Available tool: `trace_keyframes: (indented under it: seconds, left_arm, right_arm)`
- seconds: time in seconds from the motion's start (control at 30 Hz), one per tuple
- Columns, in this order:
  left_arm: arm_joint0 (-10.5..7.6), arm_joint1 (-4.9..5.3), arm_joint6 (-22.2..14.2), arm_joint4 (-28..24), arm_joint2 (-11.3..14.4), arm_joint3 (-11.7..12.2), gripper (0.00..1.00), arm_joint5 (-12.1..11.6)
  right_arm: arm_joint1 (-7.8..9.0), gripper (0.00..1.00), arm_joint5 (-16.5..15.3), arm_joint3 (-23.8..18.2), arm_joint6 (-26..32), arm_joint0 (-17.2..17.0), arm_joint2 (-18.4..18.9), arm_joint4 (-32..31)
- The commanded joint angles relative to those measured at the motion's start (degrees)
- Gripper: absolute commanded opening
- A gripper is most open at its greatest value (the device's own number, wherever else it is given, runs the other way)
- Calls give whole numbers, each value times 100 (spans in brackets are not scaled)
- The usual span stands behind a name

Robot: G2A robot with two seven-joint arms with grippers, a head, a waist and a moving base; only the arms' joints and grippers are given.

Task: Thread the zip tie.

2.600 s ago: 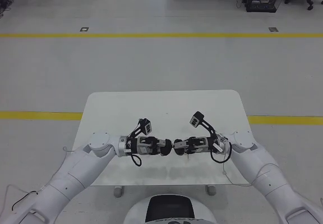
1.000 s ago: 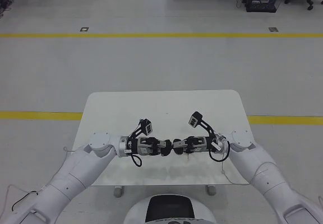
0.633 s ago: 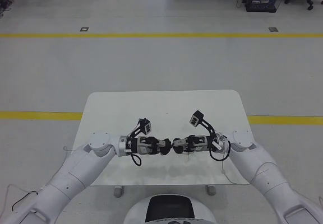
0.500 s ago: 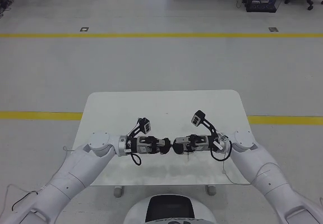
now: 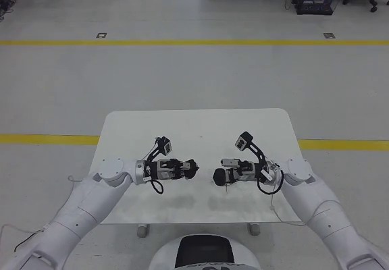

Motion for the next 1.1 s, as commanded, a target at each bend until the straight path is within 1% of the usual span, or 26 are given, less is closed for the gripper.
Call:
trace_keyframes:
  seconds: [0.0,0.57,0.7,0.77,0.83,1.07]
  left_arm:
    - [1,0,-2,-1,1,-2,0,2]
    - [1,0,-2,-1,1,-2,0,2]
    - [1,0,-2,-1,1,-2,0,2]
    - [1,0,-2,-1,1,-2,0,2]
    - [1,0,-2,-1,1,-2,0,2]
    - [1,0,-2,-1,1,-2,0,2]
  right_arm:
    - [0,100,0,0,0,0,0,0]
    - [0,100,0,0,0,0,0,0]
    - [33,100,-26,-275,-410,-123,34,-455]
    - [57,100,-16,-390,-472,-173,72,-631]
    - [97,100,27,-509,-492,-163,126,-969]
    - [220,100,204,-573,-307,1,463,-1392]
